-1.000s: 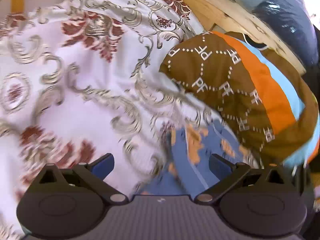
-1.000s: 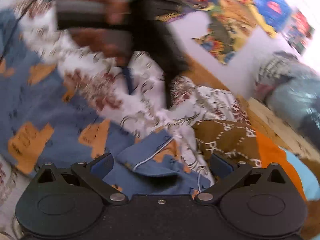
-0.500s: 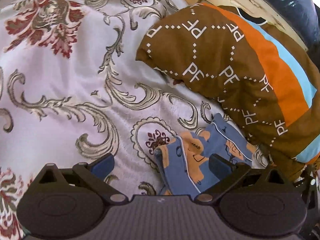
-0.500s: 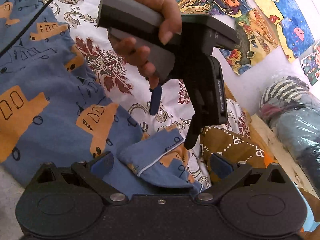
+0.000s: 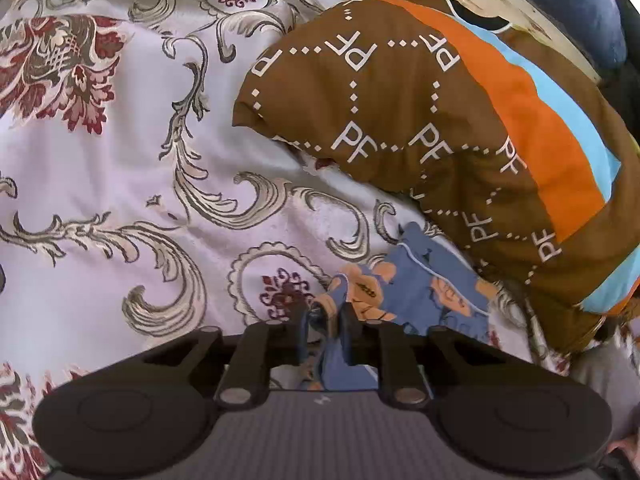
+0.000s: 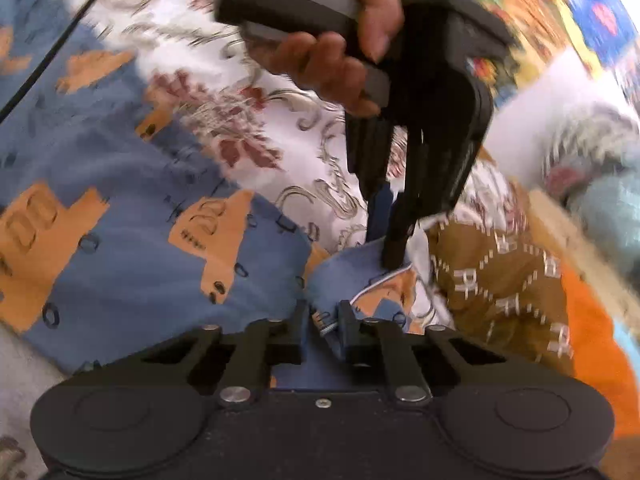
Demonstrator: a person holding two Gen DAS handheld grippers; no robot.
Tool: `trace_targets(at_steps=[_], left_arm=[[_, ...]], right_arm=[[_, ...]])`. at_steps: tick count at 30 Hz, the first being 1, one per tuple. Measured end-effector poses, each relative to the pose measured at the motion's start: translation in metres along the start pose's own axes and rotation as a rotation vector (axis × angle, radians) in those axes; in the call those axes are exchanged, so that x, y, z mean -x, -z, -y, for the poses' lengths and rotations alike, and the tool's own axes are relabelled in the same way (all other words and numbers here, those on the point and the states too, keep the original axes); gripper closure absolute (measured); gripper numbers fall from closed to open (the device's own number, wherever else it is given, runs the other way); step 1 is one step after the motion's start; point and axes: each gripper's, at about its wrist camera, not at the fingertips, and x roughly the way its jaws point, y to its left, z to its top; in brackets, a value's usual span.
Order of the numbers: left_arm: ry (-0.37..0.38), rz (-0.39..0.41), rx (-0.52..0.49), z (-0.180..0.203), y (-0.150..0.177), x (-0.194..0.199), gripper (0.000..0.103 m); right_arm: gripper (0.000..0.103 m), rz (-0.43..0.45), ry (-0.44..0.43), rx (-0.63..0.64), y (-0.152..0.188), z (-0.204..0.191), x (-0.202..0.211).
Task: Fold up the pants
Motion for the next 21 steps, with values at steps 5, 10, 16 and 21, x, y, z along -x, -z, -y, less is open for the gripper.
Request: trace_targets(at_steps=[5, 10, 16, 21], left_arm=[[0.051, 0.032, 0.073, 0.019, -0.013, 0.014, 0.090], [0.013, 0.032, 0.175, 0.048, -0.030, 0.012, 0.092], [-0.044, 0.035, 0.212, 0.086, -0.041, -0.010, 0.092], [-0.081, 0.065, 0.299, 0.095, -0.043, -0.036, 0.092]], right_arm=[[0.090, 0.029, -0.042, -0.474, 0.001, 0.063, 0.021], [0.090, 0.048, -0.006, -0.897, 0.035, 0.118, 0.035], [0.090, -0.029, 0.052, -1.212, 0.082, 0.153, 0.037], [0.090, -0.106, 0.064, -1.320, 0.100, 0.157, 0.034]])
